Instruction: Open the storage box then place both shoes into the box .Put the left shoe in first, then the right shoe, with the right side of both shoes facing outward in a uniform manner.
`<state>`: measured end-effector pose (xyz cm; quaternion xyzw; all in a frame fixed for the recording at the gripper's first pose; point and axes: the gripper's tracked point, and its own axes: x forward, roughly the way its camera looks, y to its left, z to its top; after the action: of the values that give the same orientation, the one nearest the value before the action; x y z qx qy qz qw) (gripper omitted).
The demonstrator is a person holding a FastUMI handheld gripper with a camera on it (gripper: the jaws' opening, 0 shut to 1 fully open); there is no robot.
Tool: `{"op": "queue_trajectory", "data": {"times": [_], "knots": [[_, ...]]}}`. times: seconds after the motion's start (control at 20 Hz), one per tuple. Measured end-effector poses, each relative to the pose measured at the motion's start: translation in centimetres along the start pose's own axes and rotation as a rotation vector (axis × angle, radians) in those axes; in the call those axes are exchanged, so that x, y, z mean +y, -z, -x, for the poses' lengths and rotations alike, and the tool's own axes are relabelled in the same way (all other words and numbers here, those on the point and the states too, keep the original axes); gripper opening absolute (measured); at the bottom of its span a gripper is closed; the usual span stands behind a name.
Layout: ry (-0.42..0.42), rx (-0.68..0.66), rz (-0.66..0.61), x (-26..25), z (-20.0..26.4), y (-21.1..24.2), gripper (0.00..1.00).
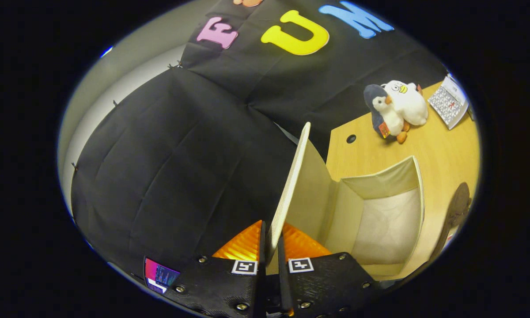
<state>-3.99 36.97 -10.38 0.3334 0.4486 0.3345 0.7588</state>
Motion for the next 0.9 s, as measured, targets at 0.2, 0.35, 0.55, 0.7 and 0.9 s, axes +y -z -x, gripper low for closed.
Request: {"op": "queue_trajectory", "data": {"times": [0.2, 0.35, 0.55, 0.7, 0.9], "knots": [[-0.019, -0.003, 0.112, 2.2, -2.2, 0.0, 0.42], [-0.040, 0.002, 0.173, 3.4, -2.9, 0.2, 0.89], [-0.077, 0.019, 0.187, 4.8, -3.8, 0.7, 0.91], [-0.068, 0.008, 0.208, 4.5, -3.4, 0.5, 0.92], [0.028, -0.055, 0.303, 1.2, -0.7, -0.8, 0.97]]}}
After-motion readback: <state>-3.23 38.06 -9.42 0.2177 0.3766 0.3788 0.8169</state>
